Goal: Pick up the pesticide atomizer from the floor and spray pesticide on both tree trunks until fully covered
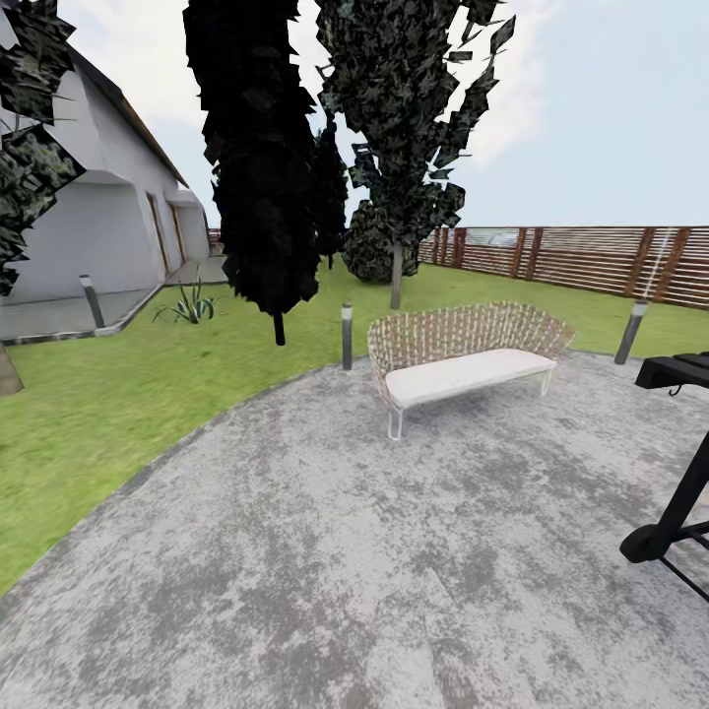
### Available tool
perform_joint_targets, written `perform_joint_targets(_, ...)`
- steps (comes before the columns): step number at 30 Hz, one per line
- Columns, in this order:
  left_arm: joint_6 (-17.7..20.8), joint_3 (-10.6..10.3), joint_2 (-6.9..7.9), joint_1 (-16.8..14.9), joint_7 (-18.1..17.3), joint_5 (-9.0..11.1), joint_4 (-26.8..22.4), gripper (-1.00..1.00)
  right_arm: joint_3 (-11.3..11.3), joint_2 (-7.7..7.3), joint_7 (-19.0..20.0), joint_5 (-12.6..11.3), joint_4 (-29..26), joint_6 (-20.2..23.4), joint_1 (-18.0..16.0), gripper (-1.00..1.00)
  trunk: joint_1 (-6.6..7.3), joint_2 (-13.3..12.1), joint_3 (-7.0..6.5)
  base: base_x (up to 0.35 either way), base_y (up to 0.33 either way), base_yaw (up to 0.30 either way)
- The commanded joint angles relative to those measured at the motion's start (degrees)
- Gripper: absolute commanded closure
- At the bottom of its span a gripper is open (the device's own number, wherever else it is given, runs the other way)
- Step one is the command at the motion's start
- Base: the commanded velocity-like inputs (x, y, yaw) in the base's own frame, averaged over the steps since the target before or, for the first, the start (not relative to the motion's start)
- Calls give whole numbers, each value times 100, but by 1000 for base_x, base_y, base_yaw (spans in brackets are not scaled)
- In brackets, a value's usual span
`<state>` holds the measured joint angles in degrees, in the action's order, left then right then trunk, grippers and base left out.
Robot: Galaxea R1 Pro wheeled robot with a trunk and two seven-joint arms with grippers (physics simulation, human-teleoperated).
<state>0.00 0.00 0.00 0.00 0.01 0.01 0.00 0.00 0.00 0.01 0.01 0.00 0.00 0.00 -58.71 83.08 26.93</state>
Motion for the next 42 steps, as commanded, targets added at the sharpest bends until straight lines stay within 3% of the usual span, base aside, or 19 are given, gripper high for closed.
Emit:
perform_joint_targets(1, -33, 6, 23, -33, 17, 17, -33, -100, 24, -33, -6, 6, -33, -33, -33, -100, -2, 0, -1, 0, 0, 0)
perform_joint_targets(5, -162, 24, -2, -72, 17, 24, -163, -100, 26, 18, -13, 12, -164, -162, -108, -100, -2, 0, -1, 0, 0, 0)
perform_joint_targets(9, -31, 40, -40, 12, 15, 39, -30, -100, 23, 92, -24, 11, -239, -31, -104, -100, -2, 0, -1, 0, 0, 0)
perform_joint_targets(24, 42, 155, -24, 31, 23, 104, -87, -100, 11, 101, -29, 4, -220, 25, -117, -100, -2, 0, -1, 0, 0, 0)
perform_joint_targets(34, -279, 475, 56, 6, 64, 199, -410, -100, -15, -130, -36, 2, -544, -297, -119, -100, -2, 0, -1, 0, 0, 0)
perform_joint_targets(42, -536, 509, 180, -208, 193, 209, -671, -100, -30, -296, -36, -1, -803, -554, -123, -100, -2, 0, -1, 0, 0, 0)
